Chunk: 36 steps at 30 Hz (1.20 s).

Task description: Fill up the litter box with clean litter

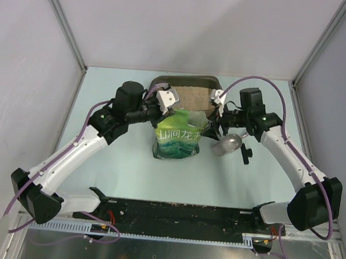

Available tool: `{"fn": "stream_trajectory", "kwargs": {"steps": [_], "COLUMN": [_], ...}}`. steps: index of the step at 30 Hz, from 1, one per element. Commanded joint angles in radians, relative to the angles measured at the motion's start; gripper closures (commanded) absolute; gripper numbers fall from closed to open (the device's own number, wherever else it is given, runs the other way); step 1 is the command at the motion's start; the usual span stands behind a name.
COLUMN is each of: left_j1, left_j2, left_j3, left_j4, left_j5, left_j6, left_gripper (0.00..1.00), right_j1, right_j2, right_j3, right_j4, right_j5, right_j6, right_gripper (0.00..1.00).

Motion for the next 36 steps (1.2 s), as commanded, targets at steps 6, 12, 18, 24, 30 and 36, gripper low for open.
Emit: {"fn": "stream_trajectory", "kwargs": {"steps": [6, 12, 18, 24, 30, 36], "left_j1": [-0.008, -0.008, -0.007, -0.007, -0.007, 0.012], "left_j2": [-0.038, -0.038, -0.033, -0.032, -0.026, 0.031], "left_j3": [0.037, 0.036, 0.039, 0.045, 0.12, 0.293], "left_j4": [0.074, 0.074, 0.074, 0.074, 0.072, 0.074], "left_j5": [0.004, 0.004, 0.008, 0.004, 0.028, -0.01], "left_j6": [0.008, 0.007, 0.005, 0.001, -0.019, -0.007], "left_gripper": [1.0, 1.0, 1.0, 1.0, 0.66, 0.52], "right_j1": [0.041, 0.045, 0.051, 0.059, 0.064, 0.065], "right_j2": [0.005, 0.02, 0.038, 0.048, 0.055, 0.061], "right_j3": [-0.01, -0.011, -0.016, -0.016, -0.016, -0.016], "right_j4": [0.144, 0.169, 0.189, 0.199, 0.207, 0.227], "right_j5": [0.004, 0.004, 0.01, 0.006, 0.01, 0.018], "right_j6": [0.056, 0.102, 0.113, 0.117, 0.126, 0.133], "right_gripper": [0.41, 0.47, 0.51, 0.62, 0.67, 0.73]}}
